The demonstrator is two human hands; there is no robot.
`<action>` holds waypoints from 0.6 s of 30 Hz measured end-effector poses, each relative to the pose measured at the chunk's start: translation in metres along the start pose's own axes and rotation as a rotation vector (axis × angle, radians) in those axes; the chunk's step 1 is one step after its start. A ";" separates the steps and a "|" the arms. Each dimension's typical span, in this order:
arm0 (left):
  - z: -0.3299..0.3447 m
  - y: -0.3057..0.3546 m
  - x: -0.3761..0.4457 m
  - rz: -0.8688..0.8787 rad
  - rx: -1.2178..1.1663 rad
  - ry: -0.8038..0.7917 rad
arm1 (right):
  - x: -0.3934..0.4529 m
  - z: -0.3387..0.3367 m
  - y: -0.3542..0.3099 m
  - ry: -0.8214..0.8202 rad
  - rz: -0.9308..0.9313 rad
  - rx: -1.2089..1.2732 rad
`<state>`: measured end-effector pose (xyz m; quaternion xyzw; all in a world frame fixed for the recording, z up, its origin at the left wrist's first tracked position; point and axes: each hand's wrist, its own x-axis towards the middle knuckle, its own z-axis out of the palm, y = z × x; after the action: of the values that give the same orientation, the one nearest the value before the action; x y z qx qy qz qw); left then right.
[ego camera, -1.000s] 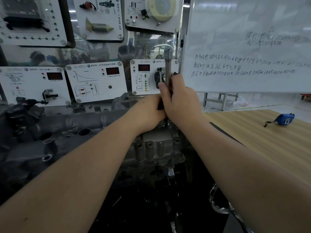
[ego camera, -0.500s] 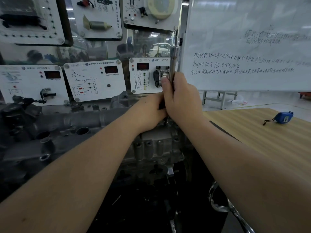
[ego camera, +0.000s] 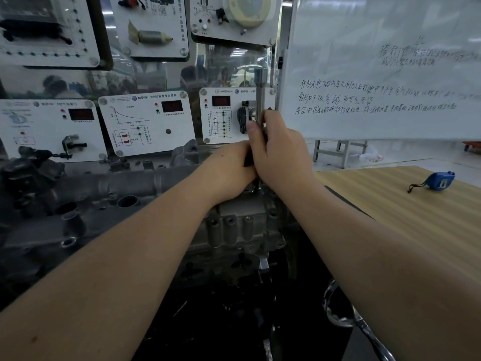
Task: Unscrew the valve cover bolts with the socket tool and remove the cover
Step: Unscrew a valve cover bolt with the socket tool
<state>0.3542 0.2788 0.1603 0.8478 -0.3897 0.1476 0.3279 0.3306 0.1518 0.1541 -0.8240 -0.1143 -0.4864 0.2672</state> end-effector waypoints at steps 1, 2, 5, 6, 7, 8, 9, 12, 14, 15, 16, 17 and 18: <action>0.000 0.000 -0.001 0.005 -0.015 -0.006 | 0.000 0.000 0.000 -0.001 0.011 0.005; 0.000 0.001 -0.001 0.010 -0.030 -0.016 | 0.000 0.000 0.001 -0.005 0.028 0.002; 0.000 0.001 -0.003 0.013 -0.063 -0.025 | 0.002 0.001 0.003 -0.019 0.078 -0.006; -0.001 0.000 -0.003 0.007 -0.070 -0.024 | 0.002 0.001 0.004 -0.020 0.083 -0.007; -0.001 -0.001 -0.003 0.002 -0.072 -0.022 | 0.001 0.000 0.003 -0.018 0.079 -0.005; -0.001 -0.002 -0.002 -0.002 -0.065 -0.017 | 0.001 0.000 0.002 -0.016 0.067 0.000; -0.001 -0.002 -0.001 -0.005 -0.051 -0.009 | 0.001 0.000 0.001 -0.019 0.054 0.005; 0.000 -0.004 0.001 -0.019 -0.025 0.014 | 0.001 0.000 -0.001 -0.020 0.033 0.000; 0.000 -0.004 0.000 -0.020 -0.034 0.022 | 0.001 0.001 0.001 -0.019 0.031 0.008; 0.001 -0.003 0.000 -0.015 -0.045 0.019 | 0.001 0.001 0.001 -0.020 0.035 0.004; 0.000 -0.002 -0.001 -0.008 -0.054 0.012 | 0.002 0.001 0.002 -0.022 0.043 -0.006; 0.000 -0.001 -0.002 -0.002 -0.063 0.001 | 0.002 0.002 0.002 -0.023 0.056 -0.016; 0.000 0.000 -0.002 -0.001 -0.070 -0.011 | 0.002 0.002 0.003 -0.024 0.070 -0.019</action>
<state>0.3526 0.2797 0.1590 0.8370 -0.3959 0.1289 0.3552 0.3345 0.1504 0.1543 -0.8356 -0.0841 -0.4681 0.2748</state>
